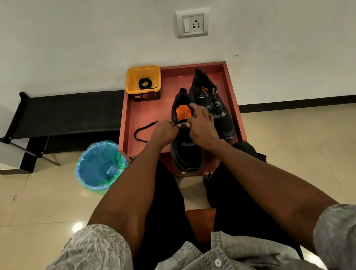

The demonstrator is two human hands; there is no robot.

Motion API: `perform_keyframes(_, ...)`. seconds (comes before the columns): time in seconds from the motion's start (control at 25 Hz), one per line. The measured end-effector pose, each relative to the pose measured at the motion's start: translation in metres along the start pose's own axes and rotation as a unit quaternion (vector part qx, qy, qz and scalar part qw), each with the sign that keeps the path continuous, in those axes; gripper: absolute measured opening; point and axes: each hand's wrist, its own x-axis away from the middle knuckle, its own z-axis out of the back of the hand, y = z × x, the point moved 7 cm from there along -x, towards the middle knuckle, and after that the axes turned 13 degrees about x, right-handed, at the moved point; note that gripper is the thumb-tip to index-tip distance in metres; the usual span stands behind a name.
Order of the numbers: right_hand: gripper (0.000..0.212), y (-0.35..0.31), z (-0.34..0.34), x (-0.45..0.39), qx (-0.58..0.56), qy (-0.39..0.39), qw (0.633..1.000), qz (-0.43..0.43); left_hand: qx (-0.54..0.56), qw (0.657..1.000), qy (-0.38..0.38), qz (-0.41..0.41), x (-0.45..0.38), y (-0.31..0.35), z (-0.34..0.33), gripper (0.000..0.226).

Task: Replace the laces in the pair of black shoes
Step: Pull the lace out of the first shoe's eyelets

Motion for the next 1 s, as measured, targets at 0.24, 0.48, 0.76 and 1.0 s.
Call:
perform_keyframes(0.24, 0.024, 0.099, 0.027, 0.038, -0.250, 0.180, 0.829, -0.467, -0.003, 1.000, 0.012, -0.001, -0.001, -0.001, 0.000, 0.045)
perform_keyframes(0.48, 0.028, 0.007, 0.017, 0.008, -0.023, 0.047, 0.993, -0.106, 0.007, 1.000, 0.019, 0.001, -0.003, -0.004, -0.001, 0.042)
perform_keyframes(0.76, 0.023, -0.009, -0.001, 0.007, 0.029, -0.011, 0.999, -0.014, 0.003, 1.000, 0.014, 0.005, -0.005, -0.003, -0.001, 0.042)
perform_keyframes(1.0, 0.026, 0.088, 0.031, 0.036, -0.150, 0.134, 0.908, -0.368, -0.009, 1.000, 0.015, -0.002, -0.007, -0.004, -0.001, 0.045)
